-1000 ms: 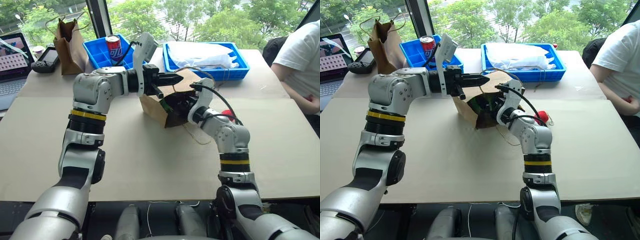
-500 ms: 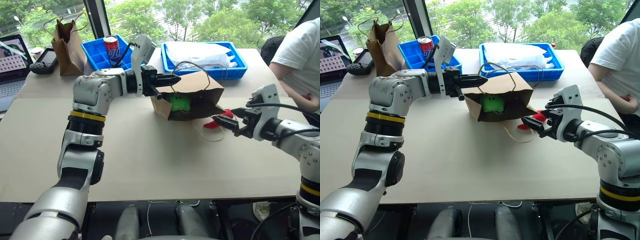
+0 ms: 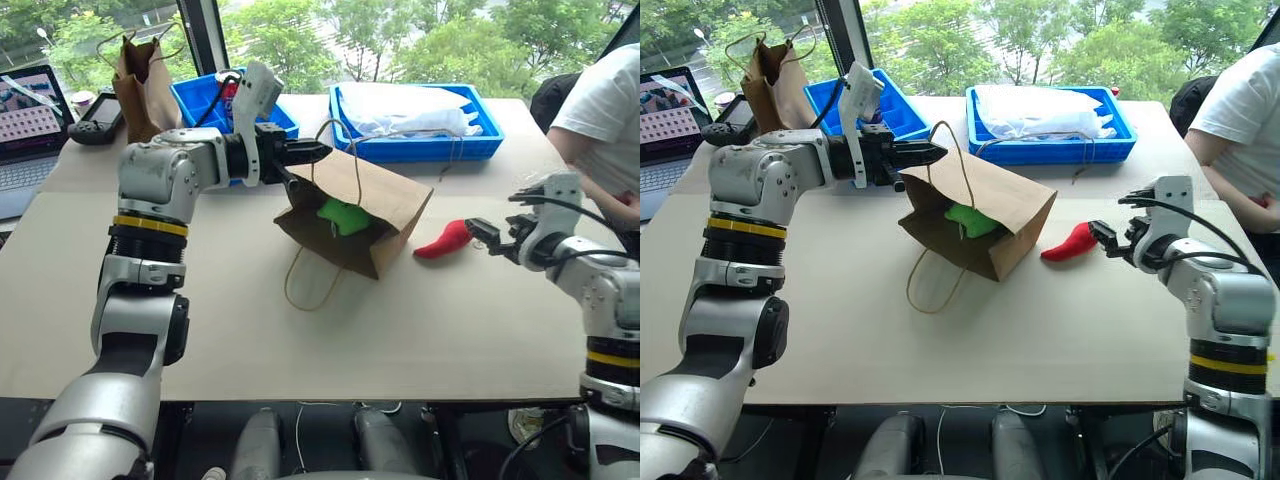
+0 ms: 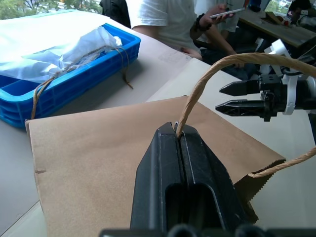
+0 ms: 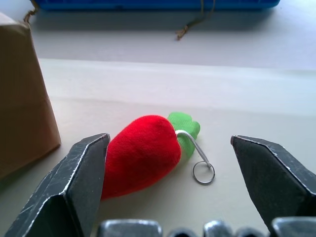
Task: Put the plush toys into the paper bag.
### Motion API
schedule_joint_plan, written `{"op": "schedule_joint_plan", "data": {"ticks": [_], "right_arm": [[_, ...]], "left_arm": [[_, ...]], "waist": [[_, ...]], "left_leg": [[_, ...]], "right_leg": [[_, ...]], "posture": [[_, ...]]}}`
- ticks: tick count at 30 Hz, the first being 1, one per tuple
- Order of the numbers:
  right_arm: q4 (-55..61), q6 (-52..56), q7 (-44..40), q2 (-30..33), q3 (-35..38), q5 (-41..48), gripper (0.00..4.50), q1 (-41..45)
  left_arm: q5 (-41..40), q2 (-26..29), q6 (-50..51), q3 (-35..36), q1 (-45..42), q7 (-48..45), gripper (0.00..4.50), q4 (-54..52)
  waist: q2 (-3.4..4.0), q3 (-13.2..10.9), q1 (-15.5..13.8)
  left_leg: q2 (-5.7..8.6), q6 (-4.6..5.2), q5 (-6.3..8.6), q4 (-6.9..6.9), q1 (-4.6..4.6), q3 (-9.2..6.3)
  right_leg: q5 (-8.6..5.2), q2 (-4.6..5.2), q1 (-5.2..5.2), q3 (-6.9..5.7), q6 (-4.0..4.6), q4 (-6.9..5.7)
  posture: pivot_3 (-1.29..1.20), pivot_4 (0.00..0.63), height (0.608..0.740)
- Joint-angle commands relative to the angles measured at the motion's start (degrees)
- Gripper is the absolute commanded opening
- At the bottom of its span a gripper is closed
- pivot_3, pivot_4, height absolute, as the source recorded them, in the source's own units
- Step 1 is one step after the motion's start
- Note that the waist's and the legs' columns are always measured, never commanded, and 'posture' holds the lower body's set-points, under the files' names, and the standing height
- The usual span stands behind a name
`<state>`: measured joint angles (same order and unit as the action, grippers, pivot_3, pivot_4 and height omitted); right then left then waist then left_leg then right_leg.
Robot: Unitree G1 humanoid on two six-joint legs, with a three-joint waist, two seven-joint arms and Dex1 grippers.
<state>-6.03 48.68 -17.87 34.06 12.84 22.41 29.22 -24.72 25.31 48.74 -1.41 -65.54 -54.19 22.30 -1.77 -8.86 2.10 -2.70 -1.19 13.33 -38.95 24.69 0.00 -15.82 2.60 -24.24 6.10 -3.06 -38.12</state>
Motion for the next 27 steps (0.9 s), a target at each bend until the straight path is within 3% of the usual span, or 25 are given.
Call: {"op": "schedule_joint_plan", "data": {"ticks": [1,3,6,13,16,18,24,27], "right_arm": [[-4.94,-6.26,1.53,-3.57,0.87,-1.66,4.41,1.92],[-7.08,-7.91,1.76,-5.75,0.87,-1.85,4.41,1.98],[-8.86,-9.78,1.80,-7.85,0.94,-1.88,3.81,1.89],[-11.19,-16.68,1.83,-9.03,2.49,-2.50,1.57,1.92],[-8.42,-16.12,0.82,-7.42,2.26,-2.35,0.48,1.78],[-3.53,-13.66,-0.42,-4.45,1.67,-2.67,0.06,0.48],[19.02,2.70,-7.49,11.27,3.28,1.34,0.06,-8.08],[30.07,12.96,-13.09,18.10,8.88,9.47,0.06,-12.01]], "left_arm": [[-0.59,0.86,0.52,1.00,-1.83,0.29,0.00,-3.06],[-0.53,1.78,0.96,1.45,-2.04,0.54,0.00,-3.36],[-1.30,2.59,2.33,2.52,-2.34,1.06,0.00,-3.98],[-4.66,-0.26,7.26,2.81,0.21,2.77,0.00,-9.24],[-5.82,-2.69,8.40,2.96,0.48,4.17,0.00,-10.18],[-6.81,-4.10,9.18,3.09,0.45,4.78,0.00,-10.67],[-7.12,-5.76,8.56,2.48,0.47,5.16,0.00,-9.71],[-7.21,-6.64,7.74,2.37,-0.09,4.93,0.00,-8.28]], "waist": [[0.01,-0.01,0.19],[0.01,-0.01,0.25],[0.02,-0.01,0.41],[0.02,-0.01,0.01],[0.02,-0.01,0.05],[0.03,-0.01,0.06],[0.17,-0.05,-0.33],[0.18,-0.05,-0.23]], "left_leg": [[0.00,0.00,0.00,0.00,0.00,0.00],[0.00,0.00,0.00,0.00,0.00,-0.01],[-0.01,-0.01,-0.01,0.00,-0.03,-0.02],[0.00,-0.02,-0.01,-0.02,-0.04,-0.03],[0.00,-0.02,-0.01,-0.02,-0.04,-0.03],[0.00,-0.02,-0.01,-0.02,-0.03,-0.03],[0.01,-0.01,-0.01,-0.01,0.04,-0.04],[0.01,0.00,0.00,-0.02,0.00,-0.04]], "right_leg": [[0.00,0.00,-0.01,0.00,0.00,-0.02],[0.00,0.01,0.00,0.00,0.00,-0.03],[0.00,0.00,0.01,-0.01,0.00,-0.06],[0.00,0.03,0.10,-0.03,0.00,-0.07],[0.00,0.03,0.08,-0.02,0.00,-0.08],[0.00,0.03,0.07,-0.02,0.00,-0.08],[0.00,0.03,0.04,-0.02,0.00,-0.11],[0.00,0.01,0.08,0.00,0.00,0.04]], "posture": [[0.00,0.150,0.715],[0.00,0.150,0.715],[0.00,0.150,0.715],[0.00,0.150,0.715],[0.00,0.150,0.715],[0.00,0.150,0.715],[0.00,0.150,0.715],[0.00,0.150,0.715]]}}
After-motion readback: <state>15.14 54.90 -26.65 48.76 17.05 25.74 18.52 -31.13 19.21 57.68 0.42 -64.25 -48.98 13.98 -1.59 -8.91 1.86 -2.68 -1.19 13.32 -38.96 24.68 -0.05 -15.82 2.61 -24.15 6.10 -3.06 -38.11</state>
